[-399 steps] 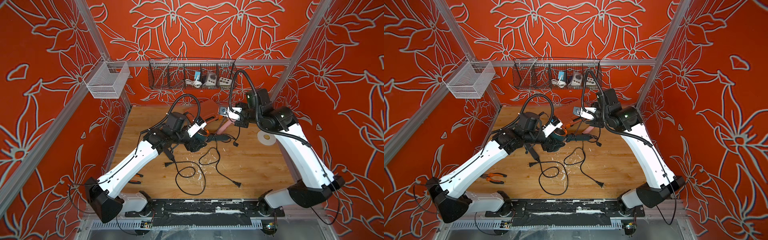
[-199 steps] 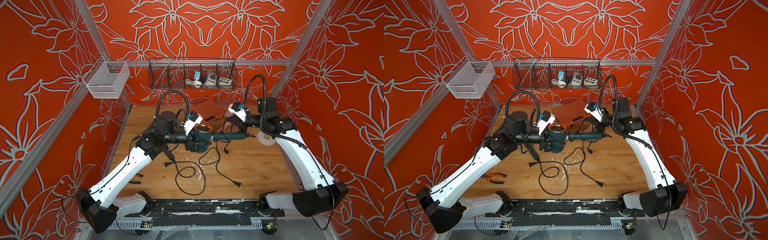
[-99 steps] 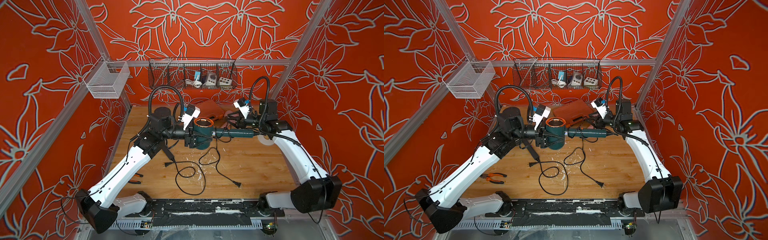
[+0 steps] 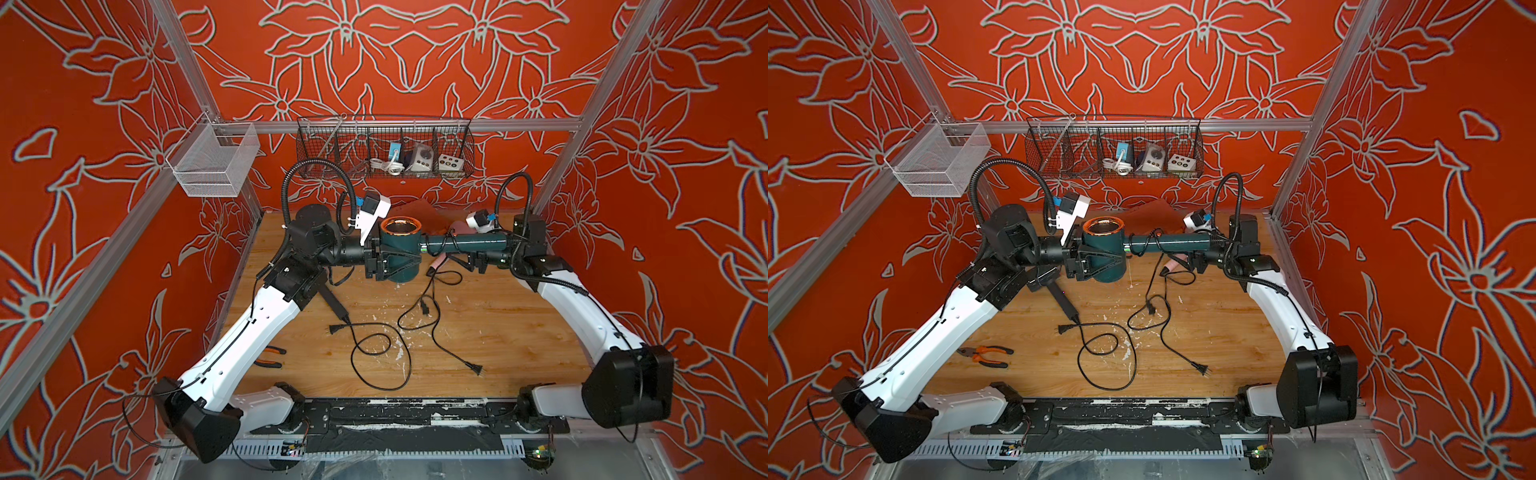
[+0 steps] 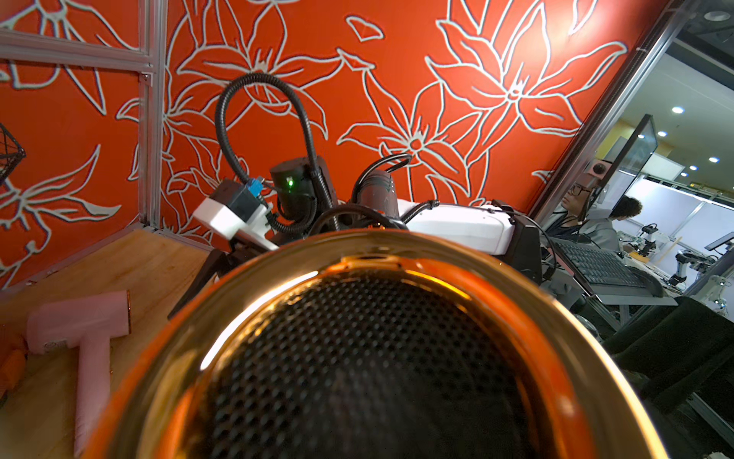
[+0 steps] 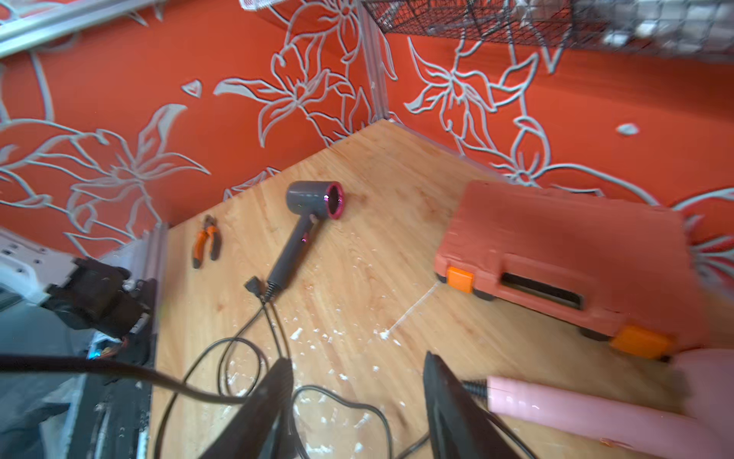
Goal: Wrap the cord around the hair dryer
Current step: Wrap the power cord around the hair dryer.
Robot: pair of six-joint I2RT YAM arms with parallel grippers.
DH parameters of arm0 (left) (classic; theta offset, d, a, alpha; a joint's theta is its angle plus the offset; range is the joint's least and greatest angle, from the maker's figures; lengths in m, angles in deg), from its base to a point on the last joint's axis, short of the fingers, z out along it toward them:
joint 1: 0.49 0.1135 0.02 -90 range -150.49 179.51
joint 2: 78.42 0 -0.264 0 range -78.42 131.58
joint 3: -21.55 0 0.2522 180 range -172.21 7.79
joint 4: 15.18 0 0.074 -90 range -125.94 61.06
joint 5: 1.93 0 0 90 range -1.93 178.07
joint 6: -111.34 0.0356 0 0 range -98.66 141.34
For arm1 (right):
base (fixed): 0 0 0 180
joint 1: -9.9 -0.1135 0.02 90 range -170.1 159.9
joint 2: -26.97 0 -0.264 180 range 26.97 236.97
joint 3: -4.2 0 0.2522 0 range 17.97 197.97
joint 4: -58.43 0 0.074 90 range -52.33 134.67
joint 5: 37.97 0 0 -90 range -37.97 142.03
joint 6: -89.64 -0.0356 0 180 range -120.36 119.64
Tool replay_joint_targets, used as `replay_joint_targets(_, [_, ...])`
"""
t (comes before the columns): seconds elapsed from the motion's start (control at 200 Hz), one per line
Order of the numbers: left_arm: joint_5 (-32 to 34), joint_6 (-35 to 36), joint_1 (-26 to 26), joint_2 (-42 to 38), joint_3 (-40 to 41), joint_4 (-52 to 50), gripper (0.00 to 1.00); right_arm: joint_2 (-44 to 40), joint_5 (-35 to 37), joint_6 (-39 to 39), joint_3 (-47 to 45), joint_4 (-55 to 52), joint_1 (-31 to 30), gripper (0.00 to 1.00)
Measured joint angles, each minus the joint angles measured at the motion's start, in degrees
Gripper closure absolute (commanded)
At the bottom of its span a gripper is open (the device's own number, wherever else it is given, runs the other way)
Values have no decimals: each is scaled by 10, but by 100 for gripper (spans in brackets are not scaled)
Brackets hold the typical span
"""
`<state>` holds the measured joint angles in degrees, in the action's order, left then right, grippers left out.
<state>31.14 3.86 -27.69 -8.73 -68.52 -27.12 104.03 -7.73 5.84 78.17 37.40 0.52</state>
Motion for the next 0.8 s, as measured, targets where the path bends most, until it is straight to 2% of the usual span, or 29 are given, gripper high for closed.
replay_joint_targets(0.125, [0, -6, 2, 0, -10, 5, 100, -19, -25, -38, -61, 56, -3, 42])
replay_joint_targets(0.29, [3, -6, 2, 0, -13, 5, 100, -86, -47, -90, -124, 125, -10, 37])
replay_joint_targets(0.46, [4, -15, 2, 0, -13, 10, 100, -134, -51, -110, -145, 171, -56, 32])
replay_joint_targets(0.615, [5, -22, 2, 1, -22, 12, 100, -82, -55, -108, -145, 195, -85, 33])
replay_joint_targets(0.741, [6, -21, 2, 7, -48, 13, 100, -21, -52, -112, -146, 212, -86, 40])
replay_joint_targets(0.801, [7, -21, 2, 9, -58, 13, 100, -6, -52, -115, -146, 219, -85, 41])
